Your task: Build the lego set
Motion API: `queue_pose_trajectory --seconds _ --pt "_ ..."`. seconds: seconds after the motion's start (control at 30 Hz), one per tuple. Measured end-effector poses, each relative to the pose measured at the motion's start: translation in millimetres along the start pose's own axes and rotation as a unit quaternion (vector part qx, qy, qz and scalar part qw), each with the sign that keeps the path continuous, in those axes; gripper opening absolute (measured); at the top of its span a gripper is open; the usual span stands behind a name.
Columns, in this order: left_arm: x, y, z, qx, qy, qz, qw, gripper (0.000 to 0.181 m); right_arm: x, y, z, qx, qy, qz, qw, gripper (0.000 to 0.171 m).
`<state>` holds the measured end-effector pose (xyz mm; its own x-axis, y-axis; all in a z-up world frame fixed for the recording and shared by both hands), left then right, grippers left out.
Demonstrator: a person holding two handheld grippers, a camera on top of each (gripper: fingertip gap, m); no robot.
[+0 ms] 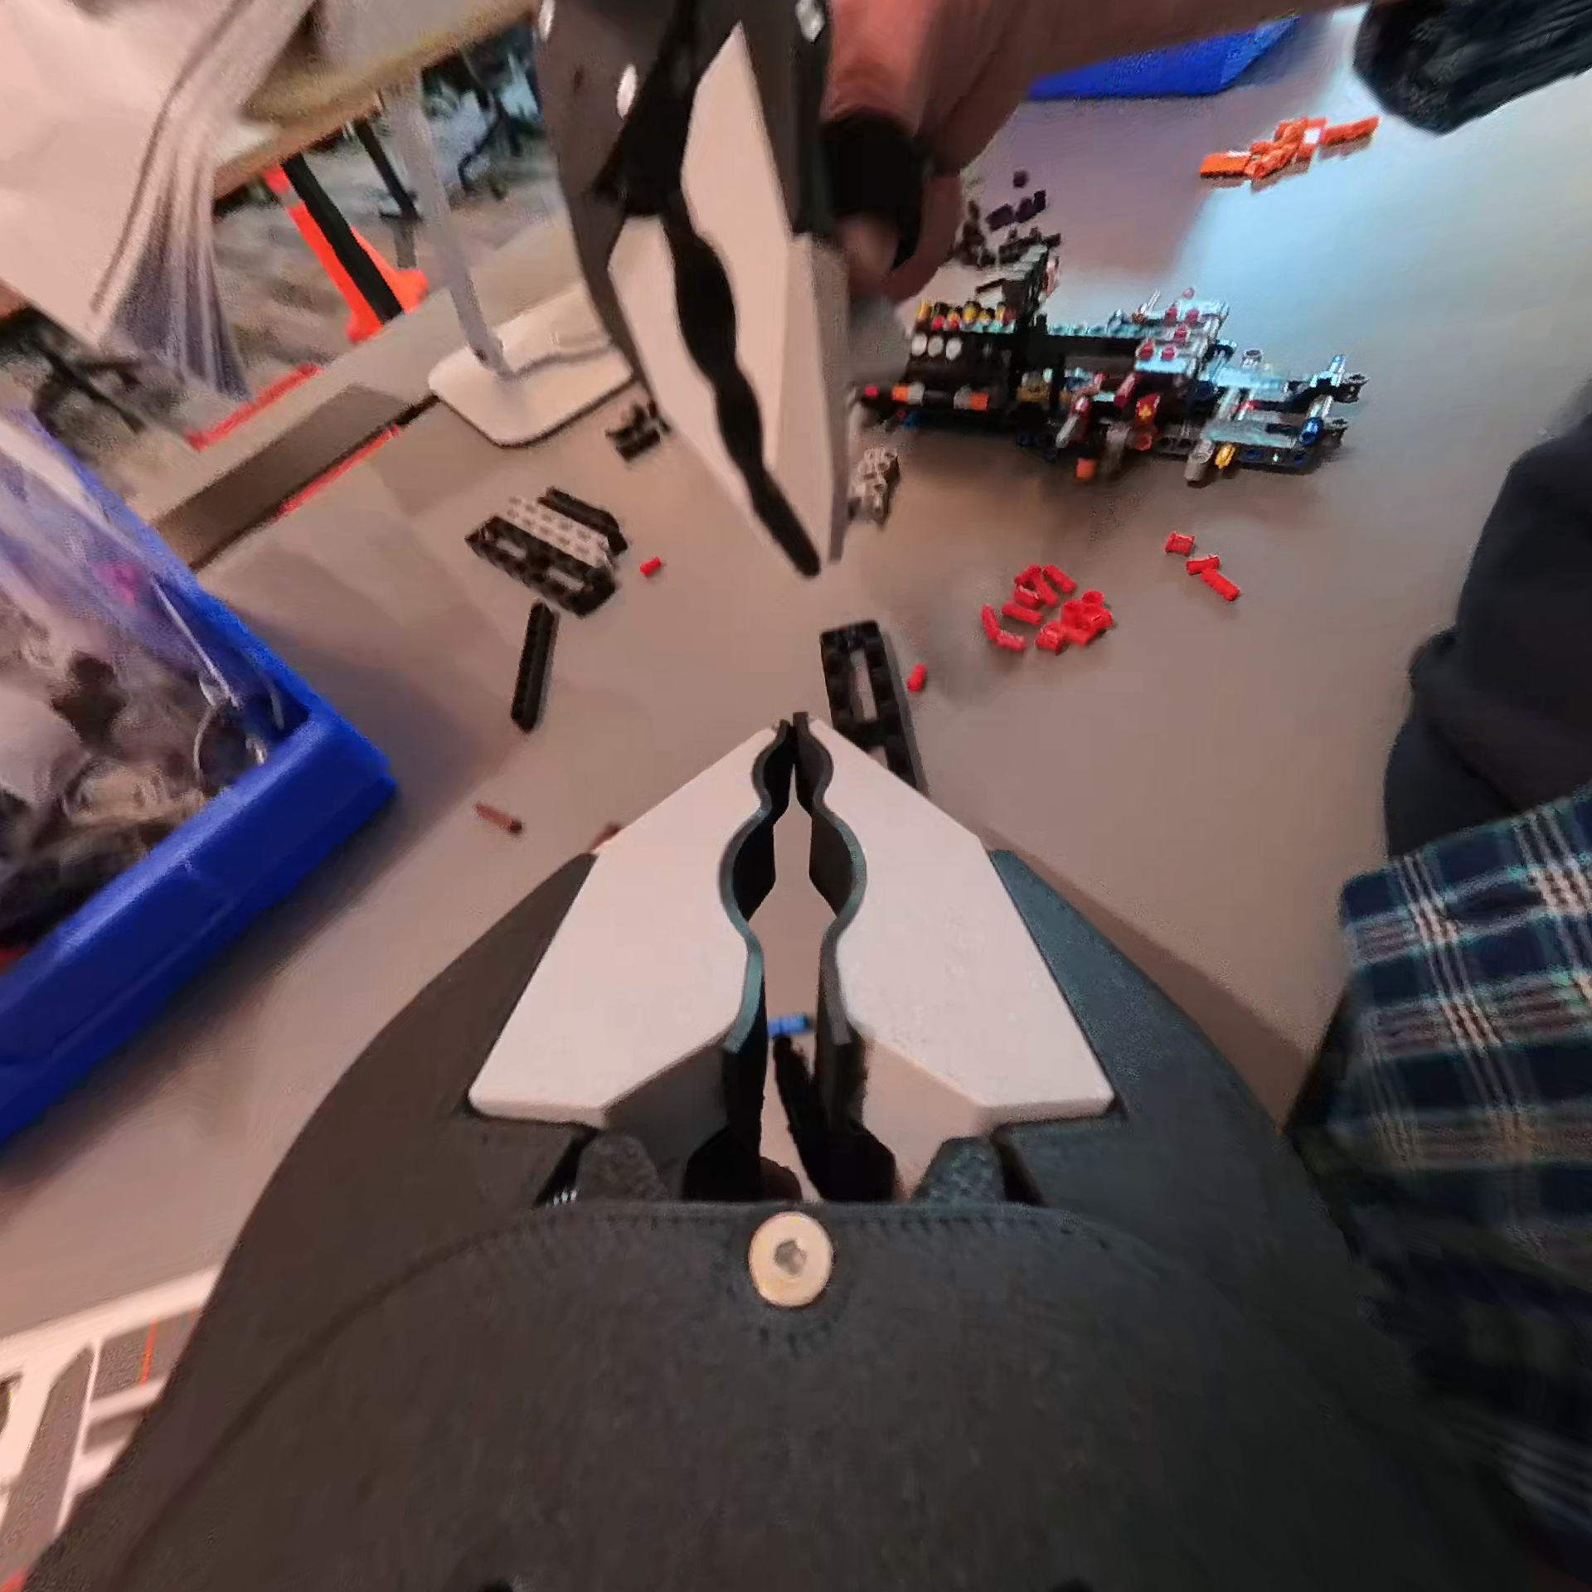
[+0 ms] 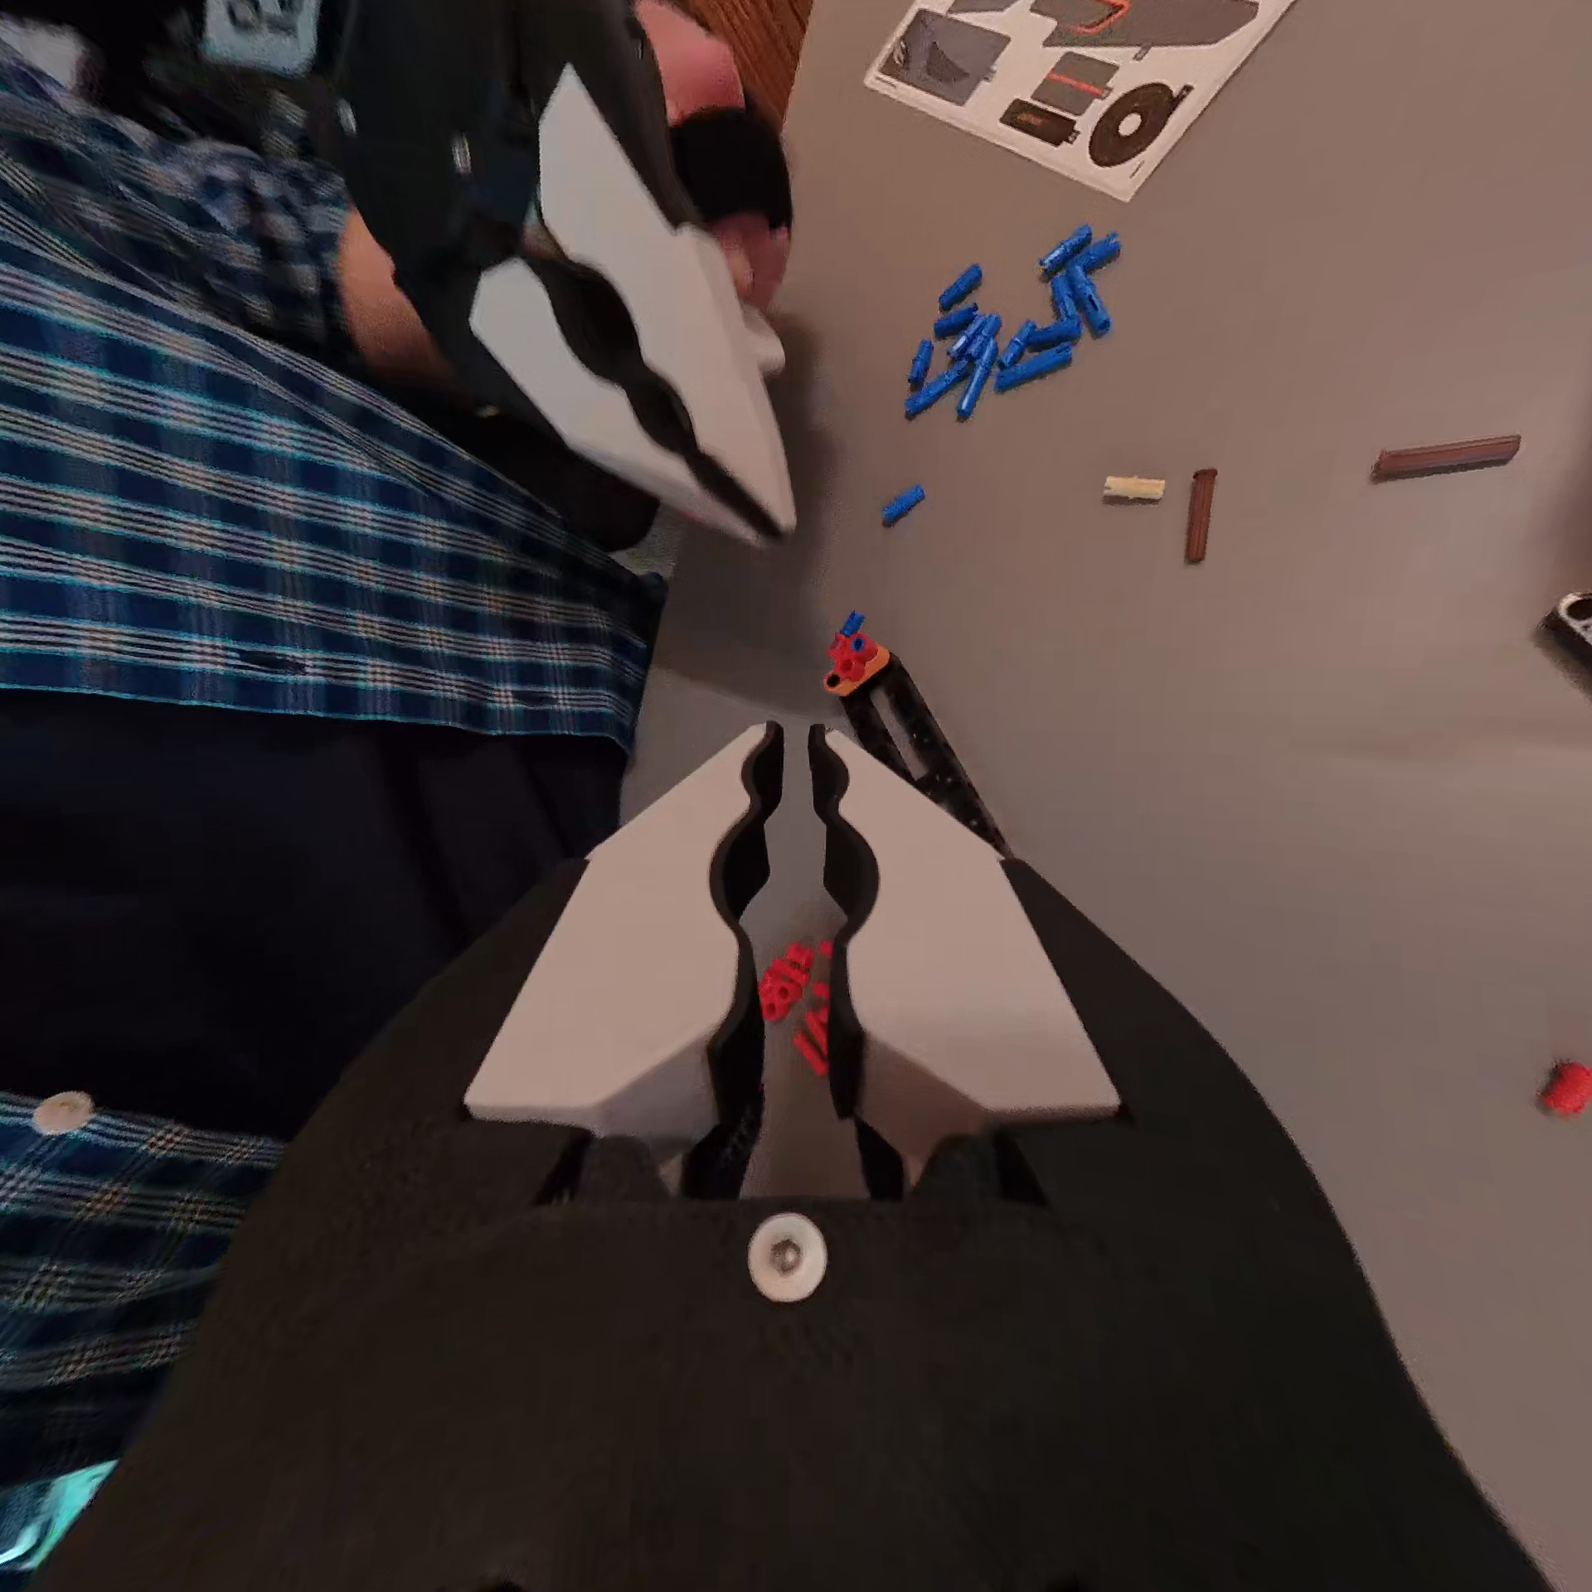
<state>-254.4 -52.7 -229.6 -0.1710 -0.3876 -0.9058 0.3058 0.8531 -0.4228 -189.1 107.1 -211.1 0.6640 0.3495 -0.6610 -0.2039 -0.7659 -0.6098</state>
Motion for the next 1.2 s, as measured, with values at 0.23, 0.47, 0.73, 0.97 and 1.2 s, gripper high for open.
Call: queue_pose_trajectory --seconds 0.23,0.47,0.73,0.97,1.2 --pt "23 -56 -12 -0.044 -0.079 -0.04 0.995 0.0 10 14 -33 0.036 -0.035 -0.033 0.998 0.005" --pt "40 -82 -10 -0.073 -0.113 -0.061 0.989 0.002 17 23 -52 0.047 -0.044 -0.035 0.997 0.006" --pt "88 -75 -13 -0.117 -0.146 -0.103 0.977 0.008 18 13 -89 0.068 -0.07 -0.013 0.995 0.009" --pt "86 -86 9 -0.147 -0.164 -0.066 0.973 0.01 27 6 -126 0.125 -0.093 0.007 0.988 0.019" --pt "79 -89 22 -0.156 -0.128 -0.058 0.978 0.011 51 13 -166 0.205 -0.083 0.061 0.973 0.031"
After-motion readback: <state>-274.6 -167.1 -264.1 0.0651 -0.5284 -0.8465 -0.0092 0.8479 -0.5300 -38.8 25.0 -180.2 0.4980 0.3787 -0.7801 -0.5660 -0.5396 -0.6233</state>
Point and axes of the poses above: each gripper's, where its closed fingertips meet, y out along the fingers, x out of its underside, z = x × y across the jaws, the point moved 8 cm from there along -y, back along the fingers, and after that the axes turned 12 degrees about -y, right-handed, at the moved point
